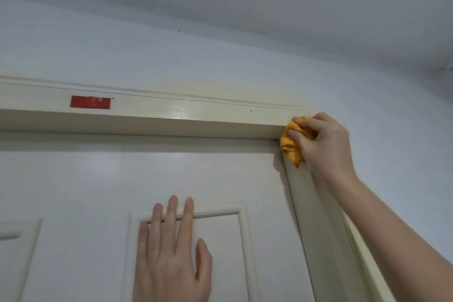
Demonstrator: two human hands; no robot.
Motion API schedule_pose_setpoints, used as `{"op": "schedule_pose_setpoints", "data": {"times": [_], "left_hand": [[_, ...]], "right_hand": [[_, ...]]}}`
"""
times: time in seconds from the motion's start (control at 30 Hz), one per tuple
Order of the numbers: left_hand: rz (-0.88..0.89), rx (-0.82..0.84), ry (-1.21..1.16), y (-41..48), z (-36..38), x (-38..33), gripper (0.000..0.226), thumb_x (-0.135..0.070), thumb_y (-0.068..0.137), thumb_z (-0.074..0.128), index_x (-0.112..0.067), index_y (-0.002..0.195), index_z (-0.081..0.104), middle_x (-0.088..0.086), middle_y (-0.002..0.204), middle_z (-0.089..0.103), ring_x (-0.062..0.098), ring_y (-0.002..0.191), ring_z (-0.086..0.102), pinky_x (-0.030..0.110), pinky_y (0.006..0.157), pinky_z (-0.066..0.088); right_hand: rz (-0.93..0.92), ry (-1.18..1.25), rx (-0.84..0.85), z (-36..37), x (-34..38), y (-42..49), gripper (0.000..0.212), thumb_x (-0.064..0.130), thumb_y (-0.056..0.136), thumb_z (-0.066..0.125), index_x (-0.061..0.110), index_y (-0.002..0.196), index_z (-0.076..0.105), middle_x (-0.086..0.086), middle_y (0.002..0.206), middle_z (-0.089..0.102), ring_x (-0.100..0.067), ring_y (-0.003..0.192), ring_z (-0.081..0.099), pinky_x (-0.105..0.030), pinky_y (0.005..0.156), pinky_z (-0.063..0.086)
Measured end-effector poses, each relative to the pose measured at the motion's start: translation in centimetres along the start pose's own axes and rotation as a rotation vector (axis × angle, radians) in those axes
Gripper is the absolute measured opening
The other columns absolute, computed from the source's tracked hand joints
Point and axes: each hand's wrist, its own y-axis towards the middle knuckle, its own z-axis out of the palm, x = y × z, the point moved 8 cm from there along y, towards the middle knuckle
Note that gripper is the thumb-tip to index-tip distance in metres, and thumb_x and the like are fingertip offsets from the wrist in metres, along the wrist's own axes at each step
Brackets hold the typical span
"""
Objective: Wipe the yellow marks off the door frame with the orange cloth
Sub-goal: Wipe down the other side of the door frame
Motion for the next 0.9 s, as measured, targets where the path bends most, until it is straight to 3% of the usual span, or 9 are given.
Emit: {"op": "schedule_pose_setpoints", "data": {"times": [0.17, 0.4, 0.67, 0.9], "left_hand": [[-0.011, 0.018, 0.057, -0.5, -0.7, 0.9, 0.066, -0.040, 0.091, 0.049, -0.016, 0.151, 0.063, 0.011, 0.161, 0.055, 0.032, 0.149, 0.046, 0.059, 0.119, 0.038], [-0.080, 0.052, 0.015, 0.7, -1.7, 4.5, 0.065, -0.038, 0.096, 0.044, -0.016, 0.155, 0.060, 0.012, 0.165, 0.051, 0.039, 0.153, 0.044, 0.062, 0.121, 0.034], [-0.101, 0.064, 0.040, 1.7, -4.0, 11.1, 0.064, -0.040, 0.100, 0.040, -0.018, 0.159, 0.054, 0.010, 0.169, 0.045, 0.038, 0.156, 0.042, 0.058, 0.125, 0.029], [-0.012, 0.079, 0.048, 2.1, -4.3, 12.5, 0.063, -0.035, 0.102, 0.041, -0.014, 0.159, 0.052, 0.012, 0.169, 0.044, 0.037, 0.156, 0.041, 0.050, 0.128, 0.024]], "right_hand": [[-0.194, 0.096, 0.069, 1.0, 3.2, 0.7, 0.029, 0.017, 0.085, 0.086, 0.020, 0.114, 0.082, 0.008, 0.107, 0.074, -0.017, 0.106, 0.070, -0.026, 0.097, 0.051], [-0.466, 0.225, 0.175, 6.2, 12.5, -0.1, 0.026, 0.018, 0.089, 0.083, 0.019, 0.115, 0.083, 0.006, 0.114, 0.077, -0.013, 0.108, 0.069, -0.023, 0.098, 0.051], [-0.320, 0.175, -0.014, 3.8, 7.3, -1.0, 0.030, 0.006, 0.088, 0.082, 0.015, 0.117, 0.081, 0.003, 0.114, 0.076, -0.017, 0.109, 0.071, -0.016, 0.103, 0.048], [-0.362, 0.247, -0.039, 6.9, 12.2, -1.9, 0.026, 0.013, 0.090, 0.082, 0.017, 0.115, 0.082, 0.002, 0.119, 0.077, -0.018, 0.116, 0.071, -0.037, 0.104, 0.054]]}}
